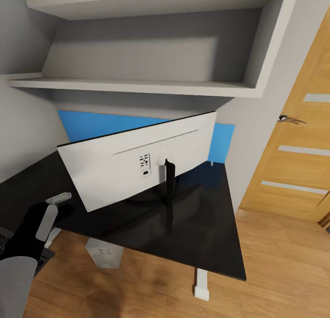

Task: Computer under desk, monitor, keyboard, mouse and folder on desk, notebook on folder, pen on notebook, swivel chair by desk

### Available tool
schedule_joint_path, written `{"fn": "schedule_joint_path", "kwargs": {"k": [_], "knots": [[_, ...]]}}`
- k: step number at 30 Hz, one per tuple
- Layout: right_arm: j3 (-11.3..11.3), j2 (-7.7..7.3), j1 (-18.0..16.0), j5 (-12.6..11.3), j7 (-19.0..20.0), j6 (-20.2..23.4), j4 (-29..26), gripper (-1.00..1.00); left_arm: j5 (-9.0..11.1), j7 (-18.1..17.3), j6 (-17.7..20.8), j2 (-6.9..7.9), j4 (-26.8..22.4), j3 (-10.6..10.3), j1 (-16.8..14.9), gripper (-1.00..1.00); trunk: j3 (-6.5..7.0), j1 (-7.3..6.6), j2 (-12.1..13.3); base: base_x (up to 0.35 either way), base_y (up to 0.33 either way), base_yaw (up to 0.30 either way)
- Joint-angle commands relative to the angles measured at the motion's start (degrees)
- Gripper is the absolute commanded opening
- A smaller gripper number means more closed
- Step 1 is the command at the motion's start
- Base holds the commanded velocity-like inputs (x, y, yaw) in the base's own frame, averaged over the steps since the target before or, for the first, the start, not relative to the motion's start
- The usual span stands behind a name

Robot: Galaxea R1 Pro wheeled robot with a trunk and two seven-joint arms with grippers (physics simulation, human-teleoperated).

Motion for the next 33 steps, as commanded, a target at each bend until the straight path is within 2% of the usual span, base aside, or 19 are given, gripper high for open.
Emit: {"fn": "schedule_joint_path", "kwargs": {"k": [1,10,17,24,28,33], "knots": [[-0.2,0.00,0.0,-0.3,0.2,-0.3,0.1,1.00,0.6,0.5,0.1,0.01,-0.1,0.0,0.0,1.00,-0.06,0.00,0.0,0.000,0.000,0.000],[0.0,-0.56,-0.1,-0.2,0.2,-0.3,0.0,1.00,0.8,0.4,0.1,0.02,0.1,0.0,0.0,1.00,-0.06,0.00,0.0,0.045,0.113,0.000],[1.0,-1.35,-0.1,-0.1,0.2,-0.6,0.0,1.00,0.8,0.4,0.1,0.00,0.2,0.0,0.0,1.00,-0.06,0.00,0.0,0.019,0.037,0.000],[1.0,0.91,-0.1,0.0,0.2,-1.0,-0.1,1.00,0.1,0.3,-0.2,-2.18,-2.1,2.3,0.6,1.00,-0.06,0.00,0.0,0.000,0.000,0.000],[1.0,2.09,-0.1,0.1,0.2,-1.2,-0.1,1.00,0.0,0.6,0.4,-1.78,-3.4,3.4,0.8,1.00,-0.06,0.00,0.0,0.000,0.000,0.000],[1.0,2.75,-0.1,0.1,0.1,-1.3,-0.2,1.00,0.0,0.8,0.6,-1.40,-5.0,5.1,1.1,1.00,-0.06,0.00,0.0,0.000,0.000,0.000]]}}
